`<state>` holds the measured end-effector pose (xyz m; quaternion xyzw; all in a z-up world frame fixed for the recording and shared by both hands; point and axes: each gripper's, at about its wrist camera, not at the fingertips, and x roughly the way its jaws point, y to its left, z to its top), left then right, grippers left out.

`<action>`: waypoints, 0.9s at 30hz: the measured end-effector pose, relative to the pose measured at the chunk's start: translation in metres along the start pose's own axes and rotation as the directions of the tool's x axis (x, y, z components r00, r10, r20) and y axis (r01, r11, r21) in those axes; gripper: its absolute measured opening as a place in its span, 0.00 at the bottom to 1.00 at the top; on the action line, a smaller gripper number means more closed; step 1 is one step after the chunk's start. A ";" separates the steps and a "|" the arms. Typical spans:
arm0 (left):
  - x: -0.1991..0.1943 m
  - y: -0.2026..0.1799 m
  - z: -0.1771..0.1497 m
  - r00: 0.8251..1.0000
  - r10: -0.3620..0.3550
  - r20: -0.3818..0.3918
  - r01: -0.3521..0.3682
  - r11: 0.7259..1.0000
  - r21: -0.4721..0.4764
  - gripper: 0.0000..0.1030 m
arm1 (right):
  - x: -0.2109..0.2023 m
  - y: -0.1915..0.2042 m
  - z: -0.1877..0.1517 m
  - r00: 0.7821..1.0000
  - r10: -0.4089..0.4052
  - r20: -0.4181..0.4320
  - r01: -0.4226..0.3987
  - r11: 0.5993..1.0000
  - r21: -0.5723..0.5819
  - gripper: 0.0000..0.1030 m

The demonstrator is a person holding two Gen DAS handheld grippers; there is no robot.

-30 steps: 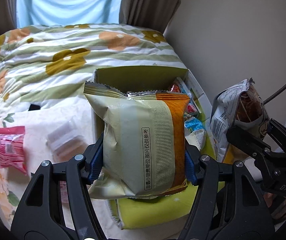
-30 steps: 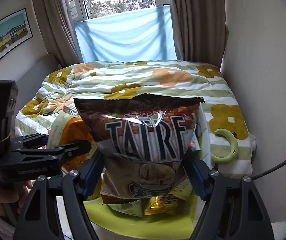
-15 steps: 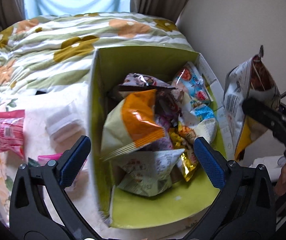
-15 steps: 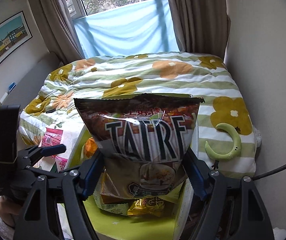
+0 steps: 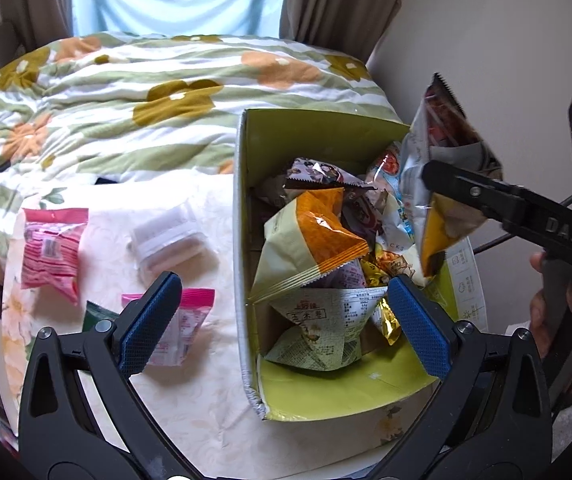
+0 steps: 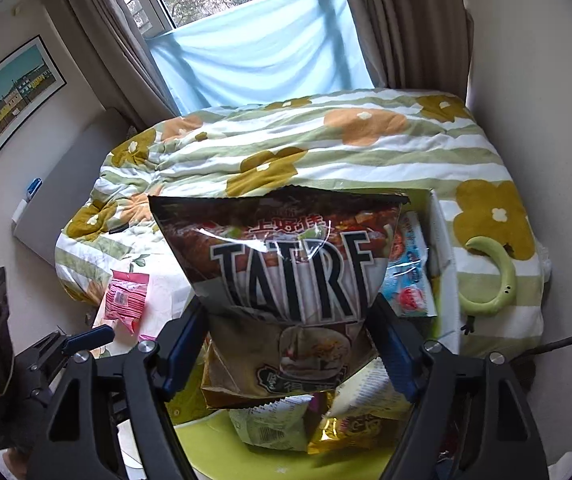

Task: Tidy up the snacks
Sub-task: 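Carry both bags into the yellow box and open both tools, then move both tools back over the pink bags on the table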

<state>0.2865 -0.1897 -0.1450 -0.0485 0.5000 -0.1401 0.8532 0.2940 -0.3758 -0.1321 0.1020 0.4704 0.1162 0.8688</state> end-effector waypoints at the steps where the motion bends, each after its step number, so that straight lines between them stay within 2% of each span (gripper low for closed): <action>1: 0.000 0.001 0.000 1.000 0.003 0.000 -0.003 1.000 0.000 0.99 | 0.004 -0.001 0.000 1.000 0.005 -0.008 -0.005 1.000 0.006 0.74; 4: -0.003 0.003 0.000 1.000 0.012 0.001 -0.012 1.000 0.007 0.99 | 0.012 -0.003 0.000 1.000 -0.001 -0.018 0.001 1.000 0.029 0.84; 5: -0.004 0.003 0.000 1.000 0.015 0.004 -0.015 1.000 0.009 0.99 | 0.012 -0.004 -0.001 1.000 -0.005 -0.013 0.005 0.999 0.036 0.89; 6: -0.006 0.003 -0.001 1.000 0.020 0.008 -0.020 1.000 0.011 0.99 | 0.010 -0.005 -0.003 1.000 -0.006 -0.001 0.006 0.999 0.044 0.98; 7: -0.007 0.004 -0.002 1.000 0.022 0.012 -0.022 1.000 0.012 0.99 | 0.008 -0.006 -0.004 1.000 -0.007 0.007 0.007 0.999 0.047 1.00; 11: -0.009 0.003 -0.006 1.000 0.024 0.016 -0.024 1.000 0.016 0.99 | -0.003 -0.009 -0.014 0.999 -0.024 0.043 0.022 0.999 0.040 1.00; 14: -0.009 0.001 -0.008 1.000 0.023 0.017 -0.024 1.000 0.019 0.99 | -0.006 -0.013 -0.022 1.000 -0.005 0.022 0.004 0.999 0.052 1.00; 17: -0.014 -0.002 -0.010 0.999 0.024 0.028 -0.025 0.999 0.024 0.99 | -0.014 -0.011 -0.026 0.999 -0.022 0.023 0.021 0.999 0.032 1.00; 22: -0.030 -0.005 -0.013 0.998 0.032 0.063 -0.034 0.999 0.027 0.99 | -0.037 0.000 -0.032 0.998 -0.043 0.055 0.044 0.999 -0.006 1.00; 27: -0.059 0.004 -0.023 0.989 0.080 0.123 -0.080 0.997 -0.009 0.99 | -0.060 0.014 -0.035 0.996 -0.041 0.083 0.045 0.998 -0.046 1.00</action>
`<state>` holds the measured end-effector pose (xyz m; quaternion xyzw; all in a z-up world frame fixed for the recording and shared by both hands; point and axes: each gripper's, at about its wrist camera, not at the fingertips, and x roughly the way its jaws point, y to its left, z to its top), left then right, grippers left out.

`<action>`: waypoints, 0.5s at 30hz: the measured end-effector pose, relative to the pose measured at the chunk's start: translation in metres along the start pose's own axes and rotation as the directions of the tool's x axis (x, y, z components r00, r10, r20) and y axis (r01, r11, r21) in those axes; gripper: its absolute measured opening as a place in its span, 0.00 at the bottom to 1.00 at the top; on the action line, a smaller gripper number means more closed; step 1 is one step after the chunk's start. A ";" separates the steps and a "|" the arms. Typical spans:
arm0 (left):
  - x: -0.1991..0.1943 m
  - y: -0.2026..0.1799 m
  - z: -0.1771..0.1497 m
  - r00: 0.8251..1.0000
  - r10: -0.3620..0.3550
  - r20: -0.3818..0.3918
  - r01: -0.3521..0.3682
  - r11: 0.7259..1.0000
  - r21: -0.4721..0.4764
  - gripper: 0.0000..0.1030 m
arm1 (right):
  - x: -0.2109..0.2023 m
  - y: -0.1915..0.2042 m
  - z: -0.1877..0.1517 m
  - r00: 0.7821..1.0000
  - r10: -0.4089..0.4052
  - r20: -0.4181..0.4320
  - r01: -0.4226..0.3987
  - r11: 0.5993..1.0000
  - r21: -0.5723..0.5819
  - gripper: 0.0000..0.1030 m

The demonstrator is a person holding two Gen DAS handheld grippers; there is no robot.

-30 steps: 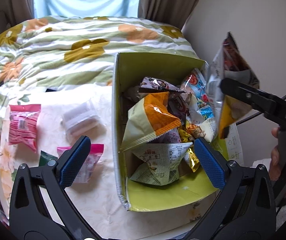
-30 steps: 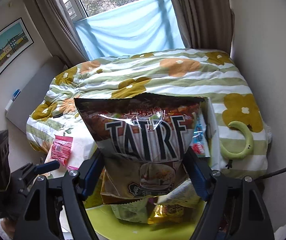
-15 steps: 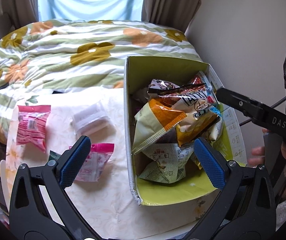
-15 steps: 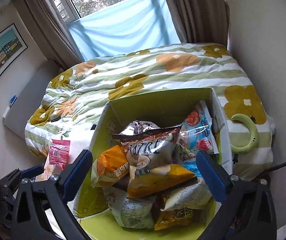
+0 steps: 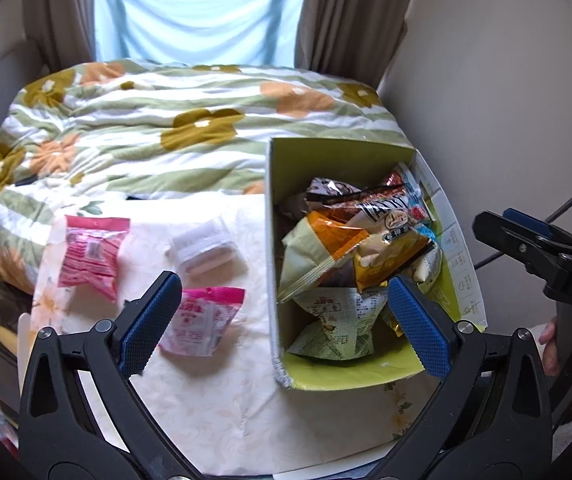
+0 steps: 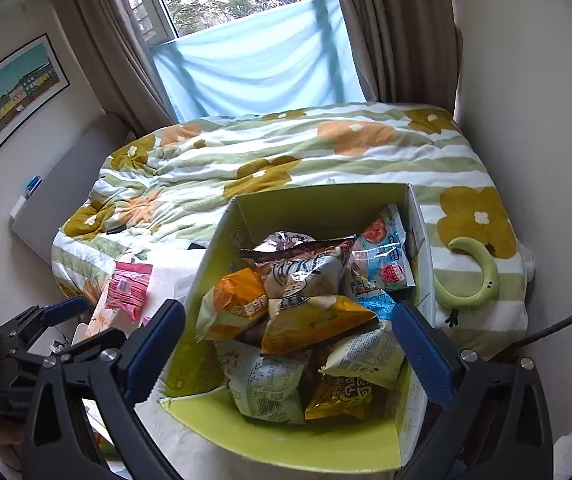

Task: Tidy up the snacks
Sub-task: 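Move both tools back over the pink bags on the table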

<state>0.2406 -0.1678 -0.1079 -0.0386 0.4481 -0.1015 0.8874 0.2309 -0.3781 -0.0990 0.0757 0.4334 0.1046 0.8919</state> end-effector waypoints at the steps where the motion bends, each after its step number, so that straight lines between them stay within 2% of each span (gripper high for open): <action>1: -0.007 0.004 -0.002 1.000 0.009 0.012 -0.009 1.000 -0.009 0.99 | -0.006 0.004 -0.001 1.000 0.009 0.005 -0.009 1.000 -0.015 1.00; 5: -0.034 0.020 -0.012 0.997 0.063 0.047 -0.061 0.997 -0.043 0.99 | -0.015 0.023 -0.002 0.999 0.040 0.010 -0.039 0.997 -0.061 1.00; 11: -0.063 0.048 -0.031 0.986 0.154 0.064 -0.148 0.985 -0.086 0.99 | -0.020 0.059 -0.005 0.994 0.106 0.034 -0.101 0.987 -0.125 1.00; 15: -0.075 0.073 -0.044 0.979 0.190 0.072 -0.180 0.976 -0.126 0.99 | -0.016 0.087 -0.010 0.989 0.145 0.040 -0.137 0.978 -0.157 1.00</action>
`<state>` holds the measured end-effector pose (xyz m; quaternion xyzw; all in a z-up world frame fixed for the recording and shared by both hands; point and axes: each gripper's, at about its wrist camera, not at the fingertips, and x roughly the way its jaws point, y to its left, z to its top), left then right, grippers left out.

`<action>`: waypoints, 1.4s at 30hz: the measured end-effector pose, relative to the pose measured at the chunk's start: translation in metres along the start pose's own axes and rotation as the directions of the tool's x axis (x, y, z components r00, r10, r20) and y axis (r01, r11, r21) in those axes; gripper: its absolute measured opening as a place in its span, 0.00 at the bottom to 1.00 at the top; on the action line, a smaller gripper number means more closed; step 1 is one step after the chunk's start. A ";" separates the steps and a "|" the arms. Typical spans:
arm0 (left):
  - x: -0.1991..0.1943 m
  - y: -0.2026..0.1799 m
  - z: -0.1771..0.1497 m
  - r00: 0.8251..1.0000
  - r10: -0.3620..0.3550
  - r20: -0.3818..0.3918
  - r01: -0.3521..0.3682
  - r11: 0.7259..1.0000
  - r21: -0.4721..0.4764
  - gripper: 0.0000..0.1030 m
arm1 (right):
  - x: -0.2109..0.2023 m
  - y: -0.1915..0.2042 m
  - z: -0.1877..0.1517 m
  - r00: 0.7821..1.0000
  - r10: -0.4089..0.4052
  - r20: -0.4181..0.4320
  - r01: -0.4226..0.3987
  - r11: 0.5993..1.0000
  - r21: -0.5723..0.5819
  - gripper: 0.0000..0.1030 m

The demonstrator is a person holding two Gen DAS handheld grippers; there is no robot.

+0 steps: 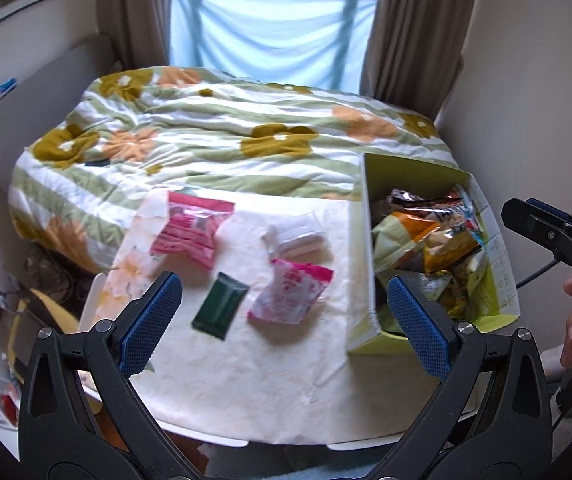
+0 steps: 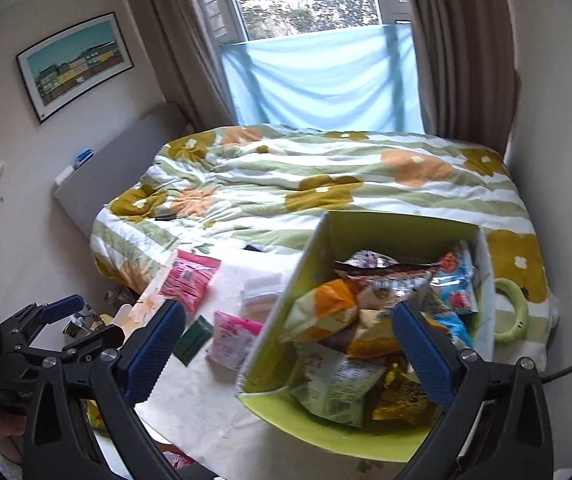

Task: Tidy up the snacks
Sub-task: 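Move both tools back over the pink bags on the table, then grasp the pink striped bag with the left tool while the right tool grasps the pink Oishi bag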

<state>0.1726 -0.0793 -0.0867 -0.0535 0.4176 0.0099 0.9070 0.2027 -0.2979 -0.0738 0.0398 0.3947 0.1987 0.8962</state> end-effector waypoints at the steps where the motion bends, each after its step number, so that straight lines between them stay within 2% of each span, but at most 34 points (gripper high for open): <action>1: 0.000 0.007 -0.001 1.000 0.007 0.000 -0.007 1.000 -0.009 0.99 | 0.005 0.008 -0.001 1.000 0.010 -0.005 -0.010 1.000 -0.004 1.00; 7: 0.007 0.059 -0.001 1.000 0.019 -0.006 -0.020 0.999 -0.043 0.99 | 0.038 0.048 -0.008 0.998 0.023 -0.053 -0.023 1.000 0.000 1.00; 14: 0.043 0.122 0.023 0.997 -0.034 -0.072 0.034 0.999 -0.007 0.99 | 0.081 0.091 -0.021 0.997 0.007 -0.079 0.004 0.991 0.136 1.00; 20: 0.083 0.161 0.046 0.986 -0.107 -0.128 0.111 0.993 0.029 0.99 | 0.115 0.119 -0.026 0.992 -0.100 -0.073 0.113 0.968 0.222 1.00; 24: 0.116 0.181 0.058 0.971 -0.161 -0.175 0.171 0.984 0.044 0.99 | 0.129 0.126 -0.035 0.984 -0.165 -0.065 0.177 0.936 0.305 1.00; 28: 0.152 0.191 0.065 0.953 -0.204 -0.226 0.223 0.973 0.062 0.99 | 0.150 0.130 -0.049 0.960 -0.265 -0.086 0.277 0.886 0.372 1.00; 34: 0.216 0.189 0.067 0.911 -0.269 -0.313 0.299 0.953 0.051 0.99 | 0.181 0.127 -0.076 0.930 -0.338 -0.147 0.367 0.812 0.454 1.00; 42: 0.289 0.182 0.057 0.877 -0.274 -0.395 0.308 0.951 0.024 0.99 | 0.209 0.114 -0.104 0.898 -0.393 -0.198 0.436 0.744 0.506 1.00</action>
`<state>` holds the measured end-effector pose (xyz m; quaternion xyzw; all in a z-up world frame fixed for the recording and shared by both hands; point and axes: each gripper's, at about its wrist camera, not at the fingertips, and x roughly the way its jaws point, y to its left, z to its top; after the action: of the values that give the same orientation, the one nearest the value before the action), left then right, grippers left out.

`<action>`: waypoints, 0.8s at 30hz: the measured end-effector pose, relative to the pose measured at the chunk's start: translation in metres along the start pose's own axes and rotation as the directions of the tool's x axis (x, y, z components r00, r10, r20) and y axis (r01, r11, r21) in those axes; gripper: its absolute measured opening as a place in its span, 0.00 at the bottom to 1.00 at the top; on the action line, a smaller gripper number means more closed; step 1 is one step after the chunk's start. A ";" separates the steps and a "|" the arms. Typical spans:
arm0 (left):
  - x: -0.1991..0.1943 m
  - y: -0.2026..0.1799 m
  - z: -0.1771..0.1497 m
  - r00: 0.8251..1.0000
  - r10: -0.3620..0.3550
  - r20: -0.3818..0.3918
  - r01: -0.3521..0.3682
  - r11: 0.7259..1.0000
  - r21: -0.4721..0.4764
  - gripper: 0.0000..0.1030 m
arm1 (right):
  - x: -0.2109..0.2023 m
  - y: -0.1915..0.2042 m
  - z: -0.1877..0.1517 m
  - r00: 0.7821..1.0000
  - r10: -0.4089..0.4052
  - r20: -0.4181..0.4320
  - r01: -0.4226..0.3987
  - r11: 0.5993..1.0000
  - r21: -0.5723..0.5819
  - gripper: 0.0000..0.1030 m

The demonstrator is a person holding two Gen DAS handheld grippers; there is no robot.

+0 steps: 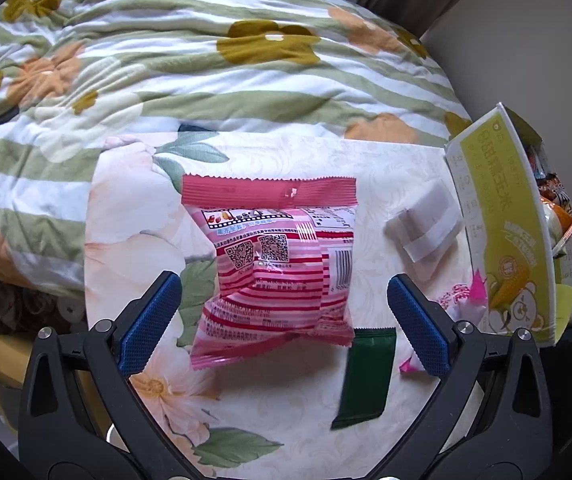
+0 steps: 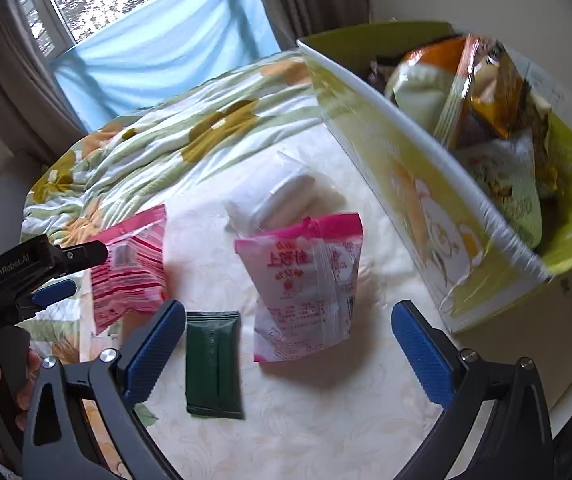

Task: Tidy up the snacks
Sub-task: 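Grasp the pink striped bag with the left tool while the right tool grasps the pink Oishi bag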

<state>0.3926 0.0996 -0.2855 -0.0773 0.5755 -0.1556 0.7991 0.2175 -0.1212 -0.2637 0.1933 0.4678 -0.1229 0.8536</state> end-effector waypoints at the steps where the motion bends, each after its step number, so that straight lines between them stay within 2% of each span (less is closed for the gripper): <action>1: 0.007 0.002 0.001 1.000 -0.002 -0.011 0.002 1.000 0.000 0.99 | 0.004 -0.002 -0.002 1.000 -0.010 0.001 0.010 1.000 0.007 1.00; 6: 0.031 0.003 0.006 0.999 0.014 -0.045 -0.013 0.999 0.033 0.95 | 0.016 -0.008 -0.005 0.999 -0.039 0.010 0.038 0.999 0.023 1.00; 11: 0.042 0.002 0.006 0.997 -0.010 -0.076 0.014 0.999 0.051 0.72 | 0.026 -0.010 -0.008 0.999 -0.049 0.012 0.049 0.999 0.021 0.99; 19: 0.037 0.000 0.001 0.998 -0.008 -0.062 0.014 0.996 0.086 0.64 | 0.037 -0.004 -0.009 0.998 -0.066 0.009 0.067 0.996 -0.054 0.98; 21: 0.035 0.001 -0.001 0.998 0.000 -0.063 0.006 0.996 0.087 0.64 | 0.040 -0.004 -0.008 0.998 -0.062 0.002 0.062 0.995 -0.072 0.91; 24: 0.031 0.005 -0.003 0.998 0.016 -0.058 -0.011 0.996 0.083 0.64 | 0.047 -0.002 -0.008 0.998 -0.061 -0.012 0.059 0.993 -0.099 0.88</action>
<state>0.3990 0.0940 -0.3155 -0.0355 0.5923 -0.1761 0.7854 0.2355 -0.1208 -0.3078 0.1376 0.4853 -0.1238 0.8545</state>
